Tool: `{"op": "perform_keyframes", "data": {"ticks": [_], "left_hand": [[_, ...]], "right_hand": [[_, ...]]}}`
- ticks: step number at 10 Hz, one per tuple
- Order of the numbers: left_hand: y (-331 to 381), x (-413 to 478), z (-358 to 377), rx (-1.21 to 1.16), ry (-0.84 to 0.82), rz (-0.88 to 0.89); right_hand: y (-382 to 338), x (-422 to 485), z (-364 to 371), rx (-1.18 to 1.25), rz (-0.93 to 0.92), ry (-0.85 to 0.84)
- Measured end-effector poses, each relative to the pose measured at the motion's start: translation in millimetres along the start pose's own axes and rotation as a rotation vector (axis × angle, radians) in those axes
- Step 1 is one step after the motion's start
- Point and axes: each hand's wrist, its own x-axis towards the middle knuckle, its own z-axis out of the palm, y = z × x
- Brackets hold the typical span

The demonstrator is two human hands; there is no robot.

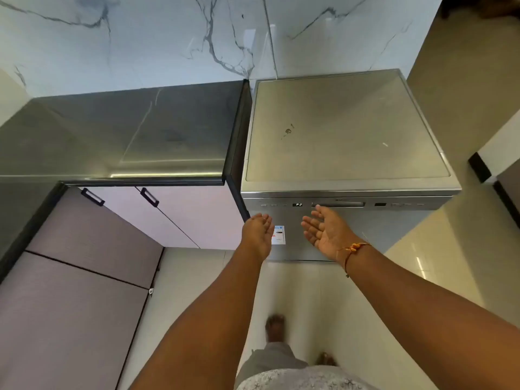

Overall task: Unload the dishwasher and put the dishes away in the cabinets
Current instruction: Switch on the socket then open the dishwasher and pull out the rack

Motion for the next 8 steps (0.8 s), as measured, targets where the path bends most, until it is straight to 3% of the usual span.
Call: {"op": "perform_keyframes", "data": {"ticks": [3,5,8], "left_hand": [[24.1,52.5,14.3,0.167,0.145,-0.009],[28.2,72.3,6.1,-0.016,0.202,-0.132],[23.5,78.8,8.9,-0.243,0.169,-0.154]], "right_hand": [[-5.7,28.1,14.6,-0.023,0.017,0.051],[-5.4,43.3,19.8,-0.063,0.006,0.098],[-8.5,50.1,16.9,-0.142,-0.045,0.119]]}}
